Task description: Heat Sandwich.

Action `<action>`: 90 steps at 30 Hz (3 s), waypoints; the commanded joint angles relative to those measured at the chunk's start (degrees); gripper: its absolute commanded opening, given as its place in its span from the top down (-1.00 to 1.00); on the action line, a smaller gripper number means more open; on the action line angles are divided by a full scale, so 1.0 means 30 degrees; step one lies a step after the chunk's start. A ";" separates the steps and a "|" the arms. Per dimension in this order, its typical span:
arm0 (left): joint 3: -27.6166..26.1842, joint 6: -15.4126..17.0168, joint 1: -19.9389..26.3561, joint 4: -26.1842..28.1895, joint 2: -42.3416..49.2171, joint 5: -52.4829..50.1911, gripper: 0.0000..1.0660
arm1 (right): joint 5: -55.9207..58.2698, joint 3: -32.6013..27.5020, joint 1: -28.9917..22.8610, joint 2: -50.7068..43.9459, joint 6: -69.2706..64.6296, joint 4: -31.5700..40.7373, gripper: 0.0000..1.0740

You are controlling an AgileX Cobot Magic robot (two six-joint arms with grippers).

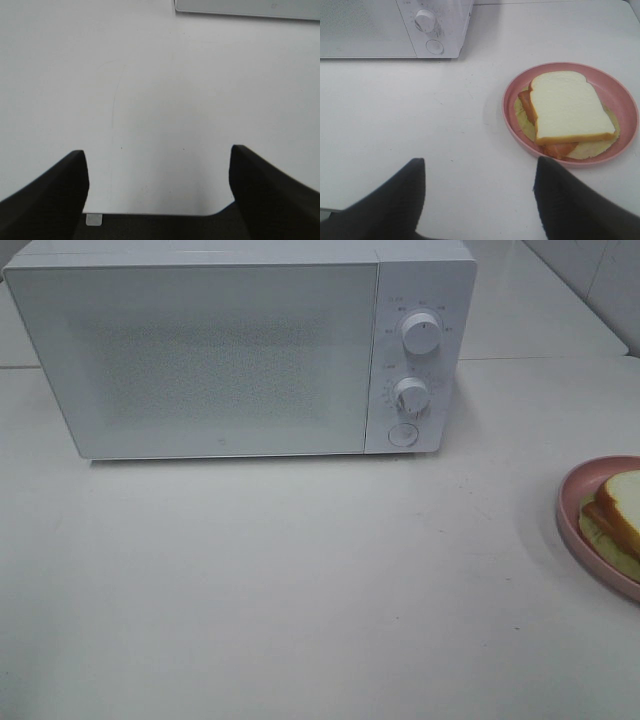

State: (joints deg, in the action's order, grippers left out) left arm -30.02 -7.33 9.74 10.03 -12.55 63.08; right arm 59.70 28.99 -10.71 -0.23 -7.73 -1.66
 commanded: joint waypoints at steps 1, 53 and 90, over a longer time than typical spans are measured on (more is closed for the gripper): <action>0.0439 0.0344 0.0038 0.0019 0.1184 -0.0955 -0.35 | -0.0076 -0.0038 -0.0019 -0.0497 -0.0076 -0.0191 -0.16; 0.0630 0.1509 -0.2063 -0.0859 0.4679 -0.1280 -0.35 | -0.0095 0.0000 -0.0019 -0.0439 -0.0038 -0.0172 -0.16; 0.0630 0.1509 -0.2063 -0.0840 0.4679 -0.1280 -0.35 | -0.0095 0.0000 -0.0019 -0.0439 -0.0038 -0.0172 -0.08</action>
State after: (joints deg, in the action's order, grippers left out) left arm -28.30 -3.09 3.67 7.28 0.17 60.10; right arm 59.70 28.99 -10.71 -0.23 -7.73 -1.66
